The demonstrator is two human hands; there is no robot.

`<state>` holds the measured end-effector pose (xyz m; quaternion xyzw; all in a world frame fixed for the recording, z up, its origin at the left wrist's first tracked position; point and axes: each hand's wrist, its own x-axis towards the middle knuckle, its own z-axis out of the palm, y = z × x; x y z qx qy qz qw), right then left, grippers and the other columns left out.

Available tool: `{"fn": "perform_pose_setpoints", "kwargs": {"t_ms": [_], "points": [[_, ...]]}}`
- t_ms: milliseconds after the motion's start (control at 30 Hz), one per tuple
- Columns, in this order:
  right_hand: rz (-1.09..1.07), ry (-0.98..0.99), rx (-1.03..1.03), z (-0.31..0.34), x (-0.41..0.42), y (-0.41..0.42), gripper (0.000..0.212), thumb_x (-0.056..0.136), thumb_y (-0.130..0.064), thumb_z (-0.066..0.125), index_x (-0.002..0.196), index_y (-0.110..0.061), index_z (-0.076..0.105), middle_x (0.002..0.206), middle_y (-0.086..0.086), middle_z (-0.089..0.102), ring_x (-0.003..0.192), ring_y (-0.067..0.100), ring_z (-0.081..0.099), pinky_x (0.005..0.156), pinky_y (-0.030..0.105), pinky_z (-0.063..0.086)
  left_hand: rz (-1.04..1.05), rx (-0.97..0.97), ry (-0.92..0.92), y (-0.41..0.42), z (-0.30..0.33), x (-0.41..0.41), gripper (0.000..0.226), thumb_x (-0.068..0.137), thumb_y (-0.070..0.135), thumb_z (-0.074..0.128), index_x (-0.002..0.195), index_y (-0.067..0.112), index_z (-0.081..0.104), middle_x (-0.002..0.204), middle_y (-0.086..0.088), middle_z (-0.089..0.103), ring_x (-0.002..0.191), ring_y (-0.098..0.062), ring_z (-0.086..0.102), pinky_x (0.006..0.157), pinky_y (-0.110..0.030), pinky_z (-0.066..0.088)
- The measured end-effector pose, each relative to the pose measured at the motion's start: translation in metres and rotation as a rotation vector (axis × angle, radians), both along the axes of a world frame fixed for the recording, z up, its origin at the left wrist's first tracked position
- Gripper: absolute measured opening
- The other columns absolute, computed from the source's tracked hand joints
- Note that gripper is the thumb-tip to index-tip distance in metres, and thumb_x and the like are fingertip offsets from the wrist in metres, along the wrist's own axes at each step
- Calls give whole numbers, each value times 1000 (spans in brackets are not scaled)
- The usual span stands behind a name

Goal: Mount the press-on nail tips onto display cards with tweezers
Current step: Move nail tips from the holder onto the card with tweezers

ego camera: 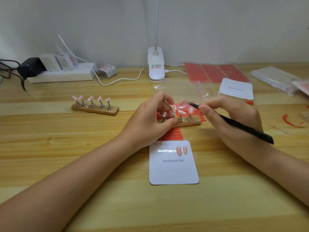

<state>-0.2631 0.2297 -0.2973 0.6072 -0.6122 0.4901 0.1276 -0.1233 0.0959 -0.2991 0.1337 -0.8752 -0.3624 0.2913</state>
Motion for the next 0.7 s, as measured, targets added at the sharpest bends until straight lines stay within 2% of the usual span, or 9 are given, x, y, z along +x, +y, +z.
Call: {"fn": "perform_pose_setpoints", "kwargs": {"t_ms": [133, 200, 267, 367, 467, 567, 700], "points": [[-5, -299, 49, 5, 0, 4, 8, 88, -28, 57, 81, -27, 61, 76, -14, 66, 76, -1, 62, 71, 6, 42, 14, -11, -14, 3, 2, 2, 39, 77, 18, 73, 103, 24, 45, 83, 8, 61, 78, -6, 55, 71, -12, 41], [-7, -388, 57, 7, 0, 4, 10, 87, -29, 56, 80, -26, 62, 73, -15, 67, 75, -2, 62, 68, 6, 42, 17, -28, -16, 3, 6, 4, 41, 76, 19, 74, 106, 23, 46, 89, 8, 59, 83, -5, 55, 74, -9, 40], [-9, -433, 59, 7, -1, 4, 11, 89, -21, 56, 81, -20, 63, 69, -19, 67, 70, -7, 61, 63, 4, 40, 24, -59, -16, 3, 12, 7, 40, 76, 17, 71, 107, 21, 47, 96, 6, 59, 89, -2, 53, 77, -4, 35], [-5, -489, 60, 9, 0, 5, 11, 89, -23, 55, 82, -18, 62, 69, -22, 66, 66, -9, 60, 56, 4, 40, 33, -65, -3, 5, 23, 17, 36, 70, 14, 56, 105, 20, 48, 101, 6, 56, 92, 2, 49, 78, -1, 31], [-22, -482, 50, 11, 1, 8, 12, 87, -30, 54, 81, -22, 61, 71, -23, 66, 69, -8, 61, 56, 6, 42, -24, -161, -1, 8, 25, 36, 27, 70, 20, 53, 98, 18, 50, 94, 6, 55, 88, -2, 49, 78, -7, 33], [-44, -397, 25, 15, 4, 10, 11, 87, -30, 53, 81, -25, 60, 73, -26, 65, 73, -8, 61, 61, 7, 43, -81, -243, -92, 12, 16, 56, 20, 74, 31, 51, 93, 25, 48, 90, 13, 53, 87, -1, 49, 81, -23, 36], [-17, -201, -34, 22, 8, 14, 12, 90, -22, 55, 85, -12, 61, 71, -24, 62, 70, -12, 57, 64, 2, 40, -96, -339, -221, 15, 7, 63, 29, 76, 49, 55, 99, 31, 51, 95, 19, 53, 93, 4, 48, 88, -27, 32]]}}
